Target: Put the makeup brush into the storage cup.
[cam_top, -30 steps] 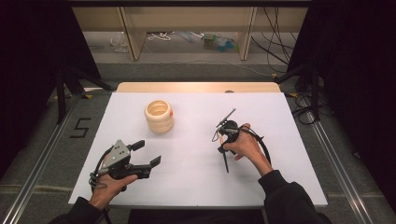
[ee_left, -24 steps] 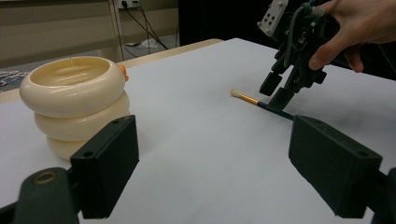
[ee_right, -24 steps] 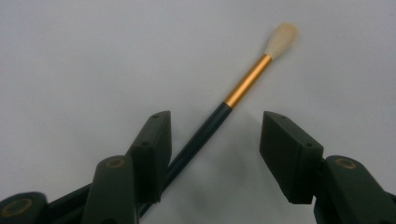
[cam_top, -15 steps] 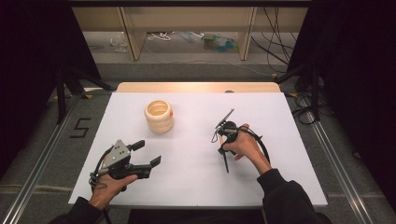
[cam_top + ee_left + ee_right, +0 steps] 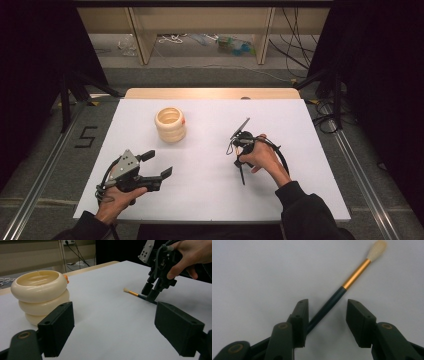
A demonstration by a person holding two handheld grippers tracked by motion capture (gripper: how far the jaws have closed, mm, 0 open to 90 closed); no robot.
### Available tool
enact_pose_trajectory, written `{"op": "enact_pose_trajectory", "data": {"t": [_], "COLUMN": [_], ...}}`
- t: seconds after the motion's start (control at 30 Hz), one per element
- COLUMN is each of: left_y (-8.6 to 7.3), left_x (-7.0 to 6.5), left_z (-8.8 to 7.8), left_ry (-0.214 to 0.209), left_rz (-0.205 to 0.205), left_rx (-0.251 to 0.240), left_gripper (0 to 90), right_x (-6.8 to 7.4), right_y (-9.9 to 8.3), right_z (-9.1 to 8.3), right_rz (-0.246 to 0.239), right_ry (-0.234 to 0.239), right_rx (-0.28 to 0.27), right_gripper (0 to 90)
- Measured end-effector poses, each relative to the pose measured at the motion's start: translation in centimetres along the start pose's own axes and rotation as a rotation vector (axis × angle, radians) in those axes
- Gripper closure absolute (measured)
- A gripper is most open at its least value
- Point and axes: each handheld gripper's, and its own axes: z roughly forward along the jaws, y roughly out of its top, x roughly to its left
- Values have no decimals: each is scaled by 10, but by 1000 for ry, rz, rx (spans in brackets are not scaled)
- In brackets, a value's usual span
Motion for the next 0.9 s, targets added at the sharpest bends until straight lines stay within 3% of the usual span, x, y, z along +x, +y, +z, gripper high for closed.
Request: {"op": "enact_pose_trajectory", "data": {"t": [0.5,0.9], "left_y": [0,0], "left_x": [0,0], "left_z": [0,0], "left_ry": [-1,-4], "left_rz": [0,8], "left_rx": [0,1], "left_gripper": [159,159], "right_x": [2,4], "right_y": [-1,2], "right_z": [2,2], "right_rz": [0,-46], "right_ry": [5,-32], "right_rx": [22,49], "right_gripper": [603,666]}}
